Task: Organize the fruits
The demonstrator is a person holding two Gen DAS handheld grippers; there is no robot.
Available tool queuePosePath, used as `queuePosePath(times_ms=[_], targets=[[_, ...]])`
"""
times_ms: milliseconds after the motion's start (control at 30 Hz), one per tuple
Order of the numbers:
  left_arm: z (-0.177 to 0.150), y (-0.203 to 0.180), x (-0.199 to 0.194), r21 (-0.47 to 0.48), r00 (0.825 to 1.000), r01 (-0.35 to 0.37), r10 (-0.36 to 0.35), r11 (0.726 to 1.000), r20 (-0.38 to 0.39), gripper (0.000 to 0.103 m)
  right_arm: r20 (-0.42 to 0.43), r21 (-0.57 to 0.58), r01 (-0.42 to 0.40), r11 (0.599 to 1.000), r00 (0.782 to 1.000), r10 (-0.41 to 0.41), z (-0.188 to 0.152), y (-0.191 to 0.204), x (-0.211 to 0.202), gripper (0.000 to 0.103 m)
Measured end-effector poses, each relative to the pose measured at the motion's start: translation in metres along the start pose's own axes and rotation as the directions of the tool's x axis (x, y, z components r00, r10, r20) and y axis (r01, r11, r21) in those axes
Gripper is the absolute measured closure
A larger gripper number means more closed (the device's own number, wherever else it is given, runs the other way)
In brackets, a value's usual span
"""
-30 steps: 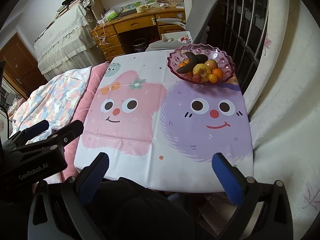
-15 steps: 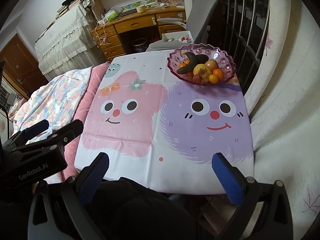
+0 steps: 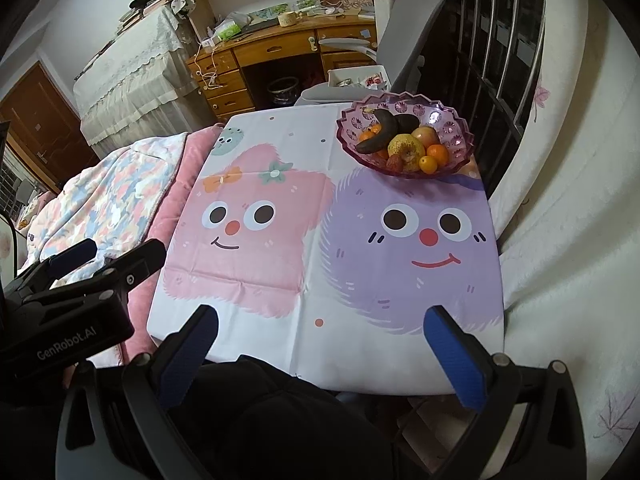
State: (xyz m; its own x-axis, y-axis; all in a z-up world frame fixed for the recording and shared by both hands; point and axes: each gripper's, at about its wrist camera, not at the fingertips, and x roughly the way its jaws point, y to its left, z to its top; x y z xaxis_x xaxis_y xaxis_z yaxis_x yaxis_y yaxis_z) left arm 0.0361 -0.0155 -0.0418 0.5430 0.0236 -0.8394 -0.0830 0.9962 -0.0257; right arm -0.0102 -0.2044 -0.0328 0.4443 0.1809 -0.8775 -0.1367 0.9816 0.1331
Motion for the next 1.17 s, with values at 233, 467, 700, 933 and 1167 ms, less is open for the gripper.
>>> queuePosePath(times_ms=[233,467,700,933,1167], targets=[[-0.0018,-0.0001,-0.0015,-0.001,1.000,-0.006,0.006,1.000,0.000,0.001,-0.001,0.002,0.000,1.000,1.000,0.000,-0.0004,-0.0003,0.0002,0.000],[-0.0043,0.0013,-0.0009,-0.004,1.000,-0.010,0.010,1.000,-0.007,0.001,-0.002,0.001,0.000,1.000,1.000,0.000,-0.0005,-0.0008,0.0004,0.000],[-0.0040,0.0014,-0.0008,-0.003,1.000,-0.010,0.010,1.000,-0.008,0.001,-0.002,0.002,0.000,1.000,1.000,0.000,-0.0002,-0.0008,0.0005,0.000],[-0.0035,0.0016,-0.0007,-0.003,1.000,-0.009,0.009,1.000,-0.008,0.001,-0.003,0.002,-0.001,1.000,1.000,0.001,0.0002,-0.0008,0.0007,0.000],[-0.0030,0.0018,-0.0005,-0.002,1.000,-0.009,0.009,1.000,-0.008,0.001,-0.005,0.003,-0.002,1.000,1.000,0.002,0.0011,-0.0002,0.0011,0.000]])
